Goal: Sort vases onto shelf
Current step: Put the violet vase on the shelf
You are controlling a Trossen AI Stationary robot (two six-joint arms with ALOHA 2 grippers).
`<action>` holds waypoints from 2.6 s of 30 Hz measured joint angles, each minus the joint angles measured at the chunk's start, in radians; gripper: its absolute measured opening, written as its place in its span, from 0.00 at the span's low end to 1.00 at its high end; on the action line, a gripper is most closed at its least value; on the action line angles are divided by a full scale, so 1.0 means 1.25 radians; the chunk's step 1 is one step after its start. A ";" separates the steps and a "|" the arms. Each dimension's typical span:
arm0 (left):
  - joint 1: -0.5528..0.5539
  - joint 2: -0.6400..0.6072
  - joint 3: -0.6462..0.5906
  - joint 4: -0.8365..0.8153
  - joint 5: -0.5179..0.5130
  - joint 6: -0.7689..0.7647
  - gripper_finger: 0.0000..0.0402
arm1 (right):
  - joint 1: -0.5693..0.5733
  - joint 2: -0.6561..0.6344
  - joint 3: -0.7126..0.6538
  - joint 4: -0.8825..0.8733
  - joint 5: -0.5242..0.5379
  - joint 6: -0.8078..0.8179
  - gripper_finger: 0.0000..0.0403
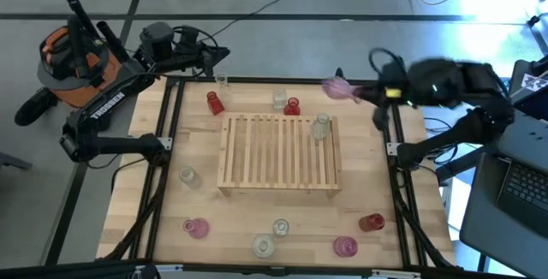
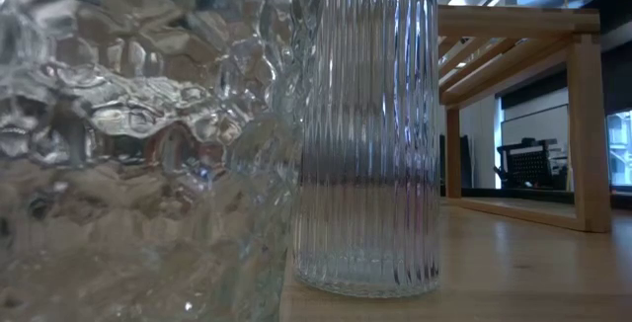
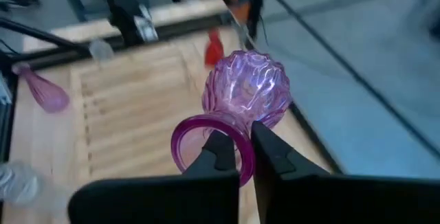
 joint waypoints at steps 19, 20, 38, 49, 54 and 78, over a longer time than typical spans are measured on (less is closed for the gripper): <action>-0.257 0.119 0.197 0.024 -0.011 0.567 0.27 | -0.321 0.311 0.181 0.120 -0.512 -0.154 0.00; -0.266 0.138 0.220 0.012 -0.040 0.591 0.29 | -0.321 0.315 0.181 0.130 -0.517 -0.154 0.00; -0.412 0.455 0.589 -0.306 -0.294 0.743 0.73 | -0.326 0.341 0.181 0.143 -0.477 -0.159 0.00; -0.429 0.502 0.611 -0.369 -0.394 0.780 0.67 | -0.325 0.364 0.181 0.169 -0.511 -0.159 0.00; -0.435 0.508 0.611 -0.340 -0.459 0.792 0.56 | -0.325 0.363 0.181 0.174 -0.508 -0.163 0.00; -0.450 0.507 0.612 -0.334 -0.515 0.799 0.29 | -0.325 0.364 0.180 0.197 -0.509 -0.180 0.00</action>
